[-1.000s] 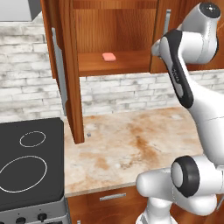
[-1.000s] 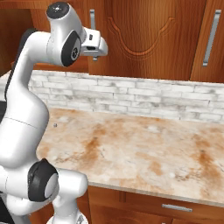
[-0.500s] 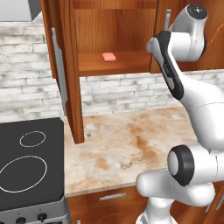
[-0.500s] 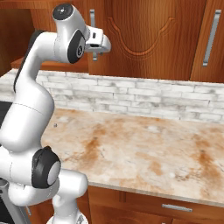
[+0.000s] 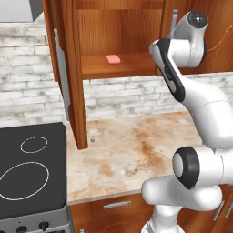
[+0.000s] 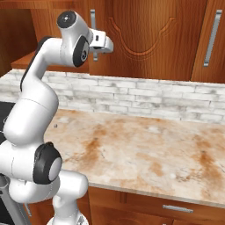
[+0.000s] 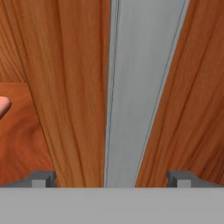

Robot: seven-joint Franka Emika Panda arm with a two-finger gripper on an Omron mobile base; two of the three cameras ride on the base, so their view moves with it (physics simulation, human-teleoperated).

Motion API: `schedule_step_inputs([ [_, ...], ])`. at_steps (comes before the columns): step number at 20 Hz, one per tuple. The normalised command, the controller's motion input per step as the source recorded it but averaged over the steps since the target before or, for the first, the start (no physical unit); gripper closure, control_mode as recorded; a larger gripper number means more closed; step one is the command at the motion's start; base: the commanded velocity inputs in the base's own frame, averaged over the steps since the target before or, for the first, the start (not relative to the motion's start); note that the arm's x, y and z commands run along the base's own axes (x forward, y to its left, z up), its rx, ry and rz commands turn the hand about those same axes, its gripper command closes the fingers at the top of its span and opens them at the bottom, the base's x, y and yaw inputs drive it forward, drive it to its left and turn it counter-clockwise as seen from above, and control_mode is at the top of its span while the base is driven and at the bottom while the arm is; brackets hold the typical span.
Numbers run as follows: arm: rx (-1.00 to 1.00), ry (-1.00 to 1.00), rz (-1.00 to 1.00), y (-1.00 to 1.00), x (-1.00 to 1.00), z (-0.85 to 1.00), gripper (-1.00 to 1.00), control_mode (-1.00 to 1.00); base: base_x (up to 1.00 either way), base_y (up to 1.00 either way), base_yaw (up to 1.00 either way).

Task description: Pick the bar soap and dish brush from the cabinet and place them on the counter.

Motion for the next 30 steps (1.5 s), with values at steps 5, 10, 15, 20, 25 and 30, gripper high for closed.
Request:
schedule_step_inputs([
  [5,0.0,-0.03,-0.01,-0.04,0.39,-0.01,-1.0,-1.0,0.0,0.0,0.0],
  [10,0.0,-0.01,0.0,-0.06,0.27,-0.02,1.0,-1.0,0.0,0.0,0.0],
  [15,0.0,0.01,0.01,-0.11,0.05,0.0,1.0,-1.0,0.0,0.0,0.0],
  [20,0.01,0.0,0.02,-0.19,-0.18,0.0,1.0,-1.0,0.0,0.0,0.0],
  [25,0.0,0.0,0.05,-0.27,-0.31,0.0,1.0,-1.0,0.0,0.0,0.0],
  [30,0.01,0.0,0.05,-0.31,-0.28,0.0,1.0,-1.0,0.0,0.0,0.0],
])
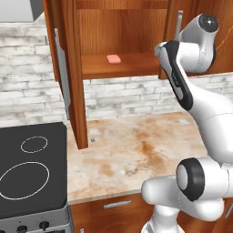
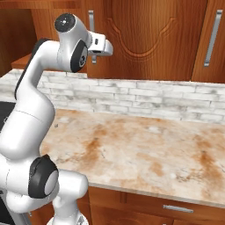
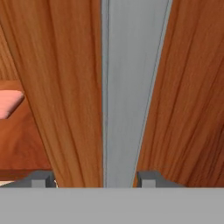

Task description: Pick the bar soap and dish brush from the cabinet and place them on the counter.

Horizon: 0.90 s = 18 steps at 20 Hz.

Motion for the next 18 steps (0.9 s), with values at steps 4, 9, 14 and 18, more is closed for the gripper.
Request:
schedule_step_inputs([
  [4,0.01,0.0,0.06,-0.38,-0.3,0.0,1.0,-1.0,0.0,0.0,0.0],
  [9,0.02,0.0,0.05,-0.38,-0.3,0.0,1.0,-1.0,0.0,0.0,0.0],
  [14,0.03,0.0,0.05,-0.4,-0.35,0.0,1.0,-1.0,0.0,0.0,0.0],
  [18,0.05,0.0,0.04,-0.37,-0.37,0.05,1.0,-1.0,0.0,0.0,0.0],
])
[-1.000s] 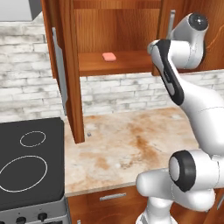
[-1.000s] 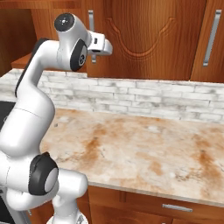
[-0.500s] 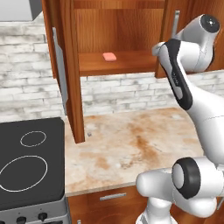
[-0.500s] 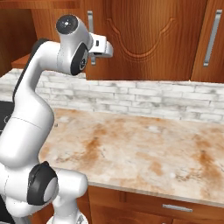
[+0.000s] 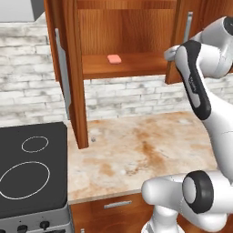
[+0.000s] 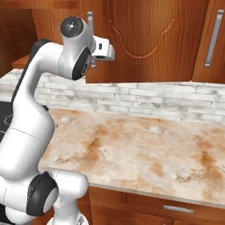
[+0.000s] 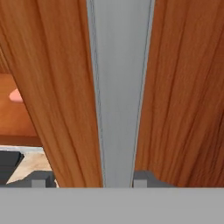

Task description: Pick the bar soap and dish brush from the cabinet and place them on the counter.

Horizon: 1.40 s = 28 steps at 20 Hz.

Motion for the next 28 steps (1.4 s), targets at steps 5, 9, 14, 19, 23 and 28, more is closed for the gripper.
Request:
schedule_step_inputs([
  [5,0.06,0.0,0.04,-0.4,-0.37,0.07,1.0,-1.0,0.0,0.0,0.0],
  [9,0.06,0.01,0.07,-0.35,-0.3,0.04,1.0,-1.0,0.0,0.0,0.0],
  [14,0.06,0.0,0.11,-0.25,-0.31,0.02,1.0,-1.0,0.0,0.0,0.0],
  [19,0.08,-0.03,0.11,-0.28,-0.34,0.0,1.0,-1.0,0.0,0.0,0.0],
  [23,0.07,-0.03,0.09,-0.35,-0.35,0.0,1.0,-1.0,0.0,0.0,0.0],
  [28,0.07,-0.03,0.09,-0.36,-0.35,0.0,1.0,-1.0,0.0,0.0,0.0],
])
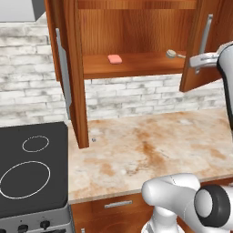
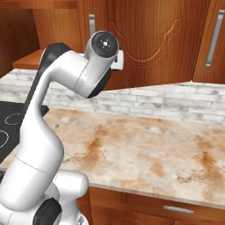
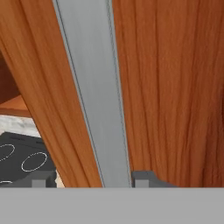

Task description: Pick the bar soap and dish brush from the cabinet and place them on the counter.

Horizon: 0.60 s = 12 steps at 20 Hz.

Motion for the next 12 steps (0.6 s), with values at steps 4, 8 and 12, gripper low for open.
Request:
schedule_step_inputs([
  [4,0.07,-0.01,0.07,-0.37,-0.29,0.04,1.0,-1.0,0.0,0.0,0.0],
  [8,0.07,0.0,0.06,-0.33,-0.15,0.1,1.0,-1.0,0.0,0.0,0.0],
  [12,0.04,0.0,0.0,-0.24,-0.05,0.09,1.0,-1.0,0.0,0.0,0.0],
])
